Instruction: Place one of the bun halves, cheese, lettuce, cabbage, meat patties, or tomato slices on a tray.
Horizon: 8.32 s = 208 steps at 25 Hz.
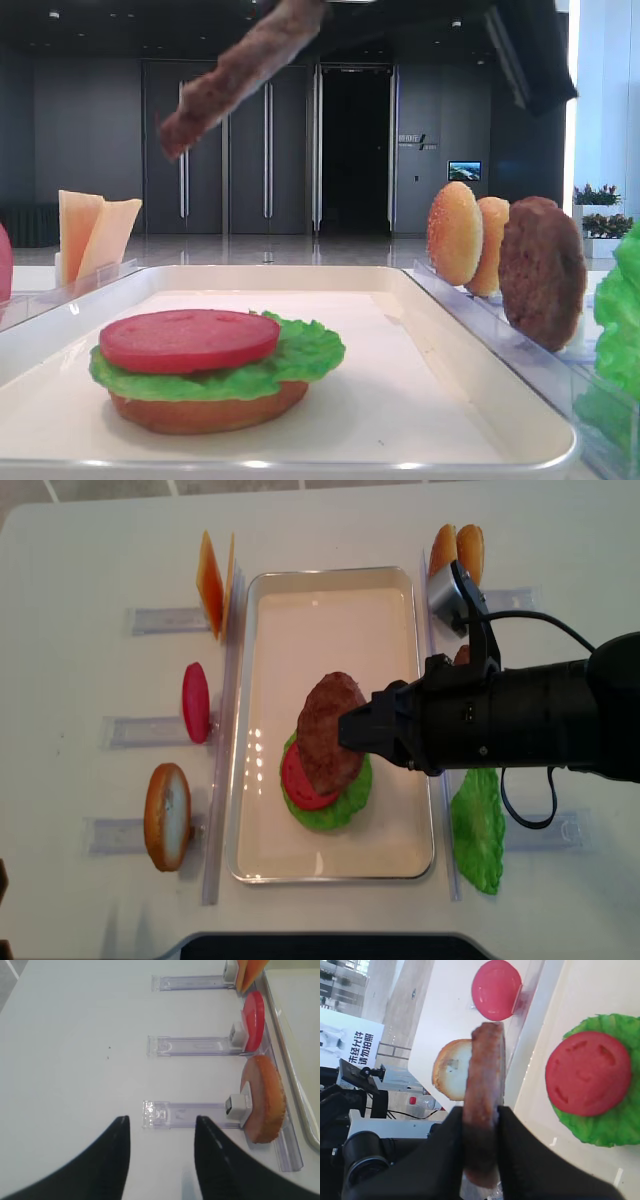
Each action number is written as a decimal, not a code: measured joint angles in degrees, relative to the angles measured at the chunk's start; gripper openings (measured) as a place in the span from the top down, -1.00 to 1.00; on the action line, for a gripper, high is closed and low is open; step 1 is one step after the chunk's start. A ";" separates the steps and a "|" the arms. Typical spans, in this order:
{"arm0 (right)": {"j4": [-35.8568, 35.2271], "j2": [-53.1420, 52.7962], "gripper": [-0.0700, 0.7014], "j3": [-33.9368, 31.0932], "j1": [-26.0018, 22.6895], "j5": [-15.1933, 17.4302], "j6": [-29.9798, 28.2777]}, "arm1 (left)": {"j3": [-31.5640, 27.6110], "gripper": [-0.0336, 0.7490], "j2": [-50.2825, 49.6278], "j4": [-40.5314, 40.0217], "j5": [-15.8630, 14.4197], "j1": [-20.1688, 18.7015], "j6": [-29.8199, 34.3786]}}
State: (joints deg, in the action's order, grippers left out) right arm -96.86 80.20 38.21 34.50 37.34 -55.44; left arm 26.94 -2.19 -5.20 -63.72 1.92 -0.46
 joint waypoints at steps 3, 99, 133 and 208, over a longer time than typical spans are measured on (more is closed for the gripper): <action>-3.05 3.14 0.38 -0.02 -0.04 0.16 -3.34 | 0.00 0.08 0.00 0.00 0.00 0.00 0.00; -5.33 15.86 0.39 5.73 4.83 -2.91 -7.83 | 0.00 0.08 0.00 0.00 0.00 0.00 0.00; -5.71 15.86 0.08 5.73 5.05 -7.68 -10.36 | 0.00 0.08 0.00 0.00 0.00 0.00 0.00; 96.86 -26.87 0.08 7.45 -33.04 18.56 59.52 | 0.00 0.08 0.00 0.00 0.00 0.00 0.00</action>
State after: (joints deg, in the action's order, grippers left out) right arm 0.00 53.33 45.67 1.46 55.90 4.08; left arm 26.94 -2.19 -5.20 -63.72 1.92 -0.46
